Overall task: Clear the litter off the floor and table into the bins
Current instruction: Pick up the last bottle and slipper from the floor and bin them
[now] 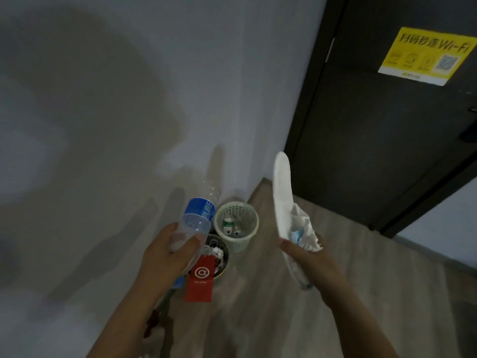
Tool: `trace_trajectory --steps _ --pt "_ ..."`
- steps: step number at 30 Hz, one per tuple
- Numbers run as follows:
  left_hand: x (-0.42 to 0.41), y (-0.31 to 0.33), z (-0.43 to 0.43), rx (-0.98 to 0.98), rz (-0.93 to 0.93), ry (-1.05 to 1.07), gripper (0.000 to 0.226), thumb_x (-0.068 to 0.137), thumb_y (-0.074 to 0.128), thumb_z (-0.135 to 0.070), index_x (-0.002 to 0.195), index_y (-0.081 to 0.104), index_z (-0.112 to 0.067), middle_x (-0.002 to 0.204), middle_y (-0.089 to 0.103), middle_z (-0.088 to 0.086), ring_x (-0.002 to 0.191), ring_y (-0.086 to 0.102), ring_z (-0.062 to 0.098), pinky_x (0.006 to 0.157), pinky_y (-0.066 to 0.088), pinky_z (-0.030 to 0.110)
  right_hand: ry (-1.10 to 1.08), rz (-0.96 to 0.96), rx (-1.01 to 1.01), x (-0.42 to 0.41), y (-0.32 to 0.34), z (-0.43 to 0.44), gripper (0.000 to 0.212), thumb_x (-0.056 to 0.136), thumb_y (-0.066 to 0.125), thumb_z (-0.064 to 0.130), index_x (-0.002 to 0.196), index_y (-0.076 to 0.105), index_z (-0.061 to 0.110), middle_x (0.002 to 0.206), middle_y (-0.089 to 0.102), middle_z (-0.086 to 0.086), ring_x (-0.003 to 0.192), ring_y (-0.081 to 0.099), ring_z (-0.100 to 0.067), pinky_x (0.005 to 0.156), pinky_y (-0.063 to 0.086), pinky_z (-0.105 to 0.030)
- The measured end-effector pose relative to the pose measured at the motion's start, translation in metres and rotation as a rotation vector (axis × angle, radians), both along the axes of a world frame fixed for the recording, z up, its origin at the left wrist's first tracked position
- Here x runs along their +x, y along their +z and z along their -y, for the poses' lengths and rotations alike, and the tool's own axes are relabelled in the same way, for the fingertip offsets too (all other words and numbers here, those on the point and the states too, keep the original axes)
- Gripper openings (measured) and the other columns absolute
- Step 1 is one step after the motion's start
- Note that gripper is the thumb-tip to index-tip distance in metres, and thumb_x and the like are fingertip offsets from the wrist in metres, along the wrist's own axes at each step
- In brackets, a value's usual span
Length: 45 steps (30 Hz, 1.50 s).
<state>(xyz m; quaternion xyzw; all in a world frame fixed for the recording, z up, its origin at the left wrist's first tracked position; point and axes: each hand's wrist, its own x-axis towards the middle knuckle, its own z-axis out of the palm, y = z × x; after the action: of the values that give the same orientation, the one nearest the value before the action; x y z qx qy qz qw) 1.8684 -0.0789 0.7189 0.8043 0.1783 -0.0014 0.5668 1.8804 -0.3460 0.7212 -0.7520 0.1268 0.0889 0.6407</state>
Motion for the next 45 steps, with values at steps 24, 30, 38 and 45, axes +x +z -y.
trace_trajectory --steps 24,30,38,45 --pt "0.323 -0.199 0.029 0.361 -0.479 -0.407 0.022 0.083 0.069 -0.031 0.090 0.049 -0.028 0.086 0.058 -0.009 0.071 0.056 0.005 0.057 0.035 0.014 -0.099 -0.372 -0.155 0.266 -0.129 0.023 0.070 0.064 0.082 0.047 0.120 0.042 0.037 0.102 0.058 0.013 0.090 0.058 -0.008 0.079 0.052 -0.033" --pt "0.367 -0.253 0.062 0.409 -0.561 -0.419 0.034 0.086 0.066 -0.030 0.113 0.058 -0.011 0.102 0.064 0.003 0.094 0.061 0.018 0.081 0.046 0.027 -0.058 -0.466 -0.162 0.305 -0.185 0.050 0.074 0.059 0.084 0.052 0.120 0.043 0.038 0.100 0.063 0.014 0.084 0.062 -0.005 0.057 0.045 -0.016" --pt "0.392 -0.287 0.092 0.312 -0.502 -0.238 0.048 0.078 0.076 -0.017 0.116 0.055 0.004 0.110 0.063 0.021 0.105 0.060 0.034 0.086 0.047 0.037 0.057 -0.528 -0.246 0.335 -0.243 0.078 0.088 0.060 0.082 0.056 0.133 0.042 0.028 0.110 0.061 0.006 0.090 0.061 -0.008 0.066 0.048 -0.021" --pt "0.352 -0.290 0.070 0.355 -0.601 -0.259 0.032 0.087 0.066 -0.020 0.114 0.061 -0.002 0.110 0.066 0.014 0.102 0.062 0.030 0.078 0.041 0.026 0.194 -0.645 -0.286 0.336 -0.281 0.059 0.095 0.060 0.081 0.059 0.138 0.040 0.024 0.115 0.061 0.001 0.091 0.060 -0.012 0.064 0.044 -0.021"
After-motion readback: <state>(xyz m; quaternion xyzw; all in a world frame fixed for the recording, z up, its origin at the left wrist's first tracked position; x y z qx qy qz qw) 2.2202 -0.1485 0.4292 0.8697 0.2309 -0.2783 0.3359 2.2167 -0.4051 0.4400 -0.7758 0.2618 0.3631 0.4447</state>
